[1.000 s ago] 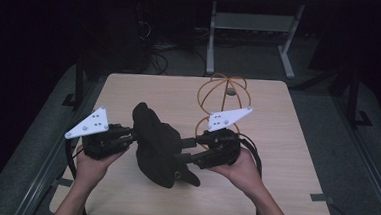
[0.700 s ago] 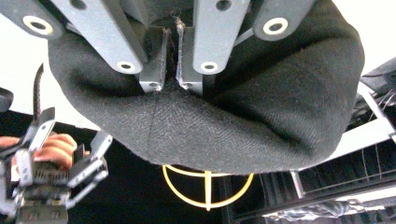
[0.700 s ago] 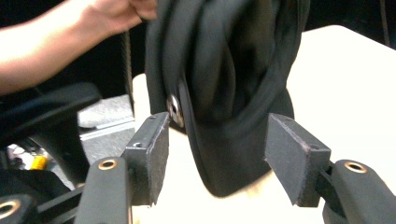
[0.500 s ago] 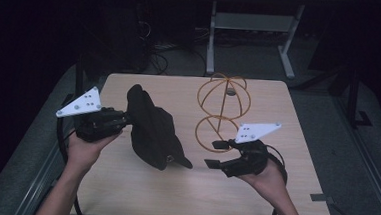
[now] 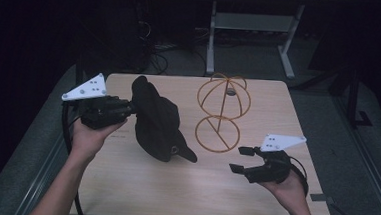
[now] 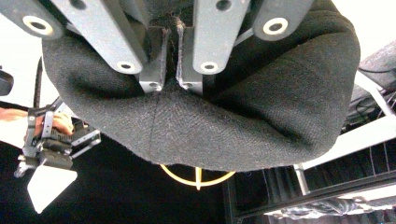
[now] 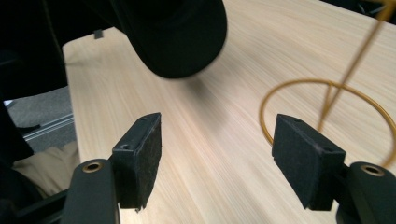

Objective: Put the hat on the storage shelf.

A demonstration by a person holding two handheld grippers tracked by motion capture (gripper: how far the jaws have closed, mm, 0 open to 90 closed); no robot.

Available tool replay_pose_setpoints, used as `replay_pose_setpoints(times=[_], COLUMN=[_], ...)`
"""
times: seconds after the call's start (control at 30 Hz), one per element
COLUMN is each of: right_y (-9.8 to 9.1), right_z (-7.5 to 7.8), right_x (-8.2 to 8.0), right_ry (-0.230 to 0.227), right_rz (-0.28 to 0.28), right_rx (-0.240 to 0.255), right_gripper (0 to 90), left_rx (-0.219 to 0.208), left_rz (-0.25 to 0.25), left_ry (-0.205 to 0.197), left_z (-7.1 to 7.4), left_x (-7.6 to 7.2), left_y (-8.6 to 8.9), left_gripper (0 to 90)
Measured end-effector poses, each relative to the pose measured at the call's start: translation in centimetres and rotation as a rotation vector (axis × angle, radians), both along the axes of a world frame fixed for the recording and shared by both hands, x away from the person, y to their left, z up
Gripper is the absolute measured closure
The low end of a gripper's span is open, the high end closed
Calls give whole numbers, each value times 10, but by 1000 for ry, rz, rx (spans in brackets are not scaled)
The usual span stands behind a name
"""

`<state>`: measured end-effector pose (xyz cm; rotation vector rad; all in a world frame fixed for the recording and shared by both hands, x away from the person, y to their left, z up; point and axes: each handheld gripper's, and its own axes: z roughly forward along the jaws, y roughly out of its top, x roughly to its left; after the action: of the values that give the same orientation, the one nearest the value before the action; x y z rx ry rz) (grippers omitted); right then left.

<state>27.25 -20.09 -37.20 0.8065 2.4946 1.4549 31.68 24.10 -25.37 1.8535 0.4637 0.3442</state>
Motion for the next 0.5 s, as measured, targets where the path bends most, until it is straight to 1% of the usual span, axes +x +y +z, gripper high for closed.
replay_pose_setpoints(times=[0.03, 0.07, 0.1, 0.13, 0.2, 0.23, 0.3, 0.33, 0.37, 0.4, 0.5], right_y=[-7, -7, -13, -13, -20, -24, -28, -28, -32, -32, -39], right_z=[-5, -5, -10, -10, -15, -19, -22, -22, -24, -24, -27], right_x=[0, 0, 1, 1, 2, 3, 4, 4, 6, 6, 8], right_ry=[3, 3, 6, 6, 12, 20, 22, 22, 28, 28, 31], right_rz=[-15, -15, -33, -33, -55, -67, -83, -83, -97, -97, -120], right_rx=[4, 4, -1, -1, -3, -9, -25, -25, -31, -31, -39], right_gripper=[323, 323, 319, 319, 318, 315, 312, 312, 303, 303, 295], left_rx=[6, 6, 14, 14, 20, 20, 22, 22, 28, 28, 45], left_rz=[-4, -4, -11, -11, -15, -18, -23, -23, -28, -28, -34], left_ry=[-1, -1, -4, -4, -6, -5, -3, -3, 1, 1, 3], left_z=[4, 4, 8, 8, 13, 17, 21, 21, 24, 24, 30], left_x=[3, 3, 7, 7, 11, 15, 20, 20, 24, 24, 31], left_y=[-3, -3, -7, -7, -11, -14, -18, -18, -21, -21, -29], left_gripper=[850, 850, 850, 850, 850, 850, 850, 850, 850, 849, 850])
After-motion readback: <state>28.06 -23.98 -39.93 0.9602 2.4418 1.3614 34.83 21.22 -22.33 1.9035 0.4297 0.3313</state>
